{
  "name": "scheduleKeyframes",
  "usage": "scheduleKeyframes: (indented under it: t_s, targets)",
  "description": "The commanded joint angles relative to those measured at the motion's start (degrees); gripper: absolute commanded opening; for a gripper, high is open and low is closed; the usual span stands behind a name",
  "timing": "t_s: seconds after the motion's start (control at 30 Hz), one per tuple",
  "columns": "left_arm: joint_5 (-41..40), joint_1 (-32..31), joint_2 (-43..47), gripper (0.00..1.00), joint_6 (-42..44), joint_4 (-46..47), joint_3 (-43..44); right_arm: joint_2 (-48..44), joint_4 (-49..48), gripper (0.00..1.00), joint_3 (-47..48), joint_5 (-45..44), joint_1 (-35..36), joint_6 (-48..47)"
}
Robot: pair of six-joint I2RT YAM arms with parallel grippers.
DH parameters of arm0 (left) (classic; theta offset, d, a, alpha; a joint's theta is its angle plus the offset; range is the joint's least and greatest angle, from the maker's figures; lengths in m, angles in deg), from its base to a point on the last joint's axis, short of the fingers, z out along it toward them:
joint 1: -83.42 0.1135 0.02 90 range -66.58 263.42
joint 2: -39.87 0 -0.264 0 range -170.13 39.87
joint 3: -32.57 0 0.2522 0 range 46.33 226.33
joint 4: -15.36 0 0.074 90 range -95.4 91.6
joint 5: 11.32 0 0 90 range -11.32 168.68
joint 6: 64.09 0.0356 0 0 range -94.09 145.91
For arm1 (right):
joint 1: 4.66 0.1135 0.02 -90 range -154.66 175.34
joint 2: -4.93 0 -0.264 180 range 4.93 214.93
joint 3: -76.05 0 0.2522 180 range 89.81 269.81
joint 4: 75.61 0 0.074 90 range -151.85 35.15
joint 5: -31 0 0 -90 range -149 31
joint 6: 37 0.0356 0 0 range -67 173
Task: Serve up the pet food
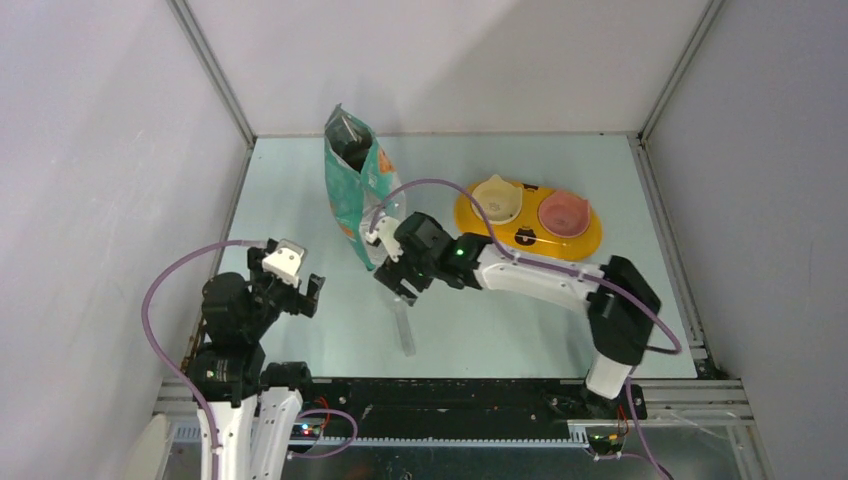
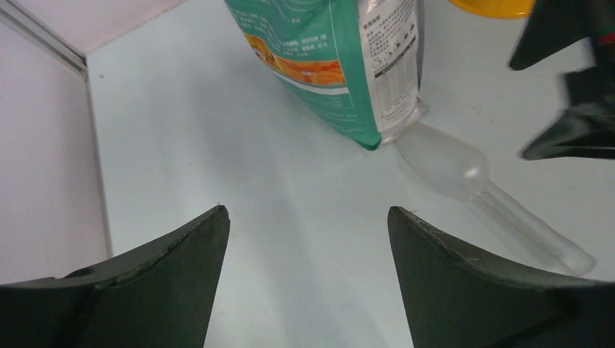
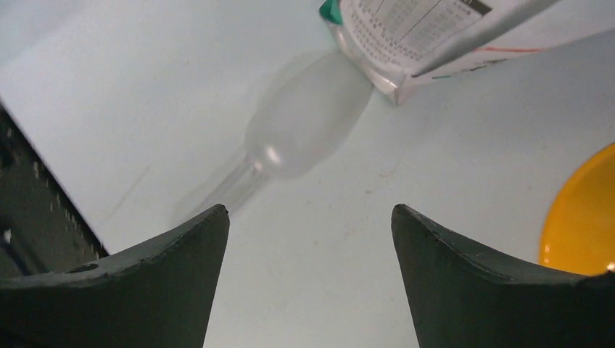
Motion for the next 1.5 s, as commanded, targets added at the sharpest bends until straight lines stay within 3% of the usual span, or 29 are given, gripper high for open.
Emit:
scheduleKeyframes:
  t_s: [0.0, 0.2, 0.37, 0.43, 0.57, 0.7, 0.87, 0.93, 1.1, 1.23, 1.47]
  targets:
    - [-0.76, 0.07, 1.51, 0.88, -7.05, -2.53, 0.99, 7.25, -2.80, 0.85, 7.77, -6.45, -0.31, 11.94]
    - [-5.42, 0.16, 4.26, 0.88, -13.11, -0.57, -0.24, 13.07, -5.76, 0.77, 7.46, -6.96, 1.35, 12.71]
    - [-3.96, 2.78, 6.55, 0.87, -16.38, 0.90, -0.90, 12.52, -4.69, 0.56, 6.08, -3.97, 4.01, 10.32]
    - [-3.74, 3.40, 6.84, 0.87, -16.98, 0.91, -0.81, 12.04, -4.42, 0.53, 4.69, -3.90, 4.72, 10.52]
    - [-3.62, 4.17, 6.99, 0.87, -17.27, 1.50, -0.75, 11.01, -4.54, 0.60, 2.43, -3.10, 5.88, 9.74]
    - [-2.87, 5.39, 5.61, 0.87, -18.44, 2.59, 0.08, 9.87, -5.28, 0.58, -0.52, -6.20, 7.55, 9.07]
    - [-2.28, 6.31, 3.06, 0.86, -20.04, 3.50, 1.55, 8.30, -7.40, 0.80, -3.85, -6.71, 10.49, 7.48]
    - [-2.18, 6.38, 2.64, 0.86, -20.10, 3.43, 1.95, 8.47, -7.71, 0.82, -4.26, -6.81, 11.58, 6.25]
    - [-1.74, 6.45, 2.82, 0.86, -20.07, 3.29, 2.08, 9.27, -8.51, 0.75, -5.67, -11.99, 10.73, 6.51]
    - [-0.74, 6.44, 2.59, 0.85, -18.87, 2.76, 2.19, 6.77, -7.84, 0.61, -7.39, -7.65, 6.94, 6.02]
    - [1.42, 6.32, 0.43, 0.82, -17.84, 4.79, 1.57, 2.58, -11.32, 0.70, -13.60, -3.09, 7.12, 0.28]
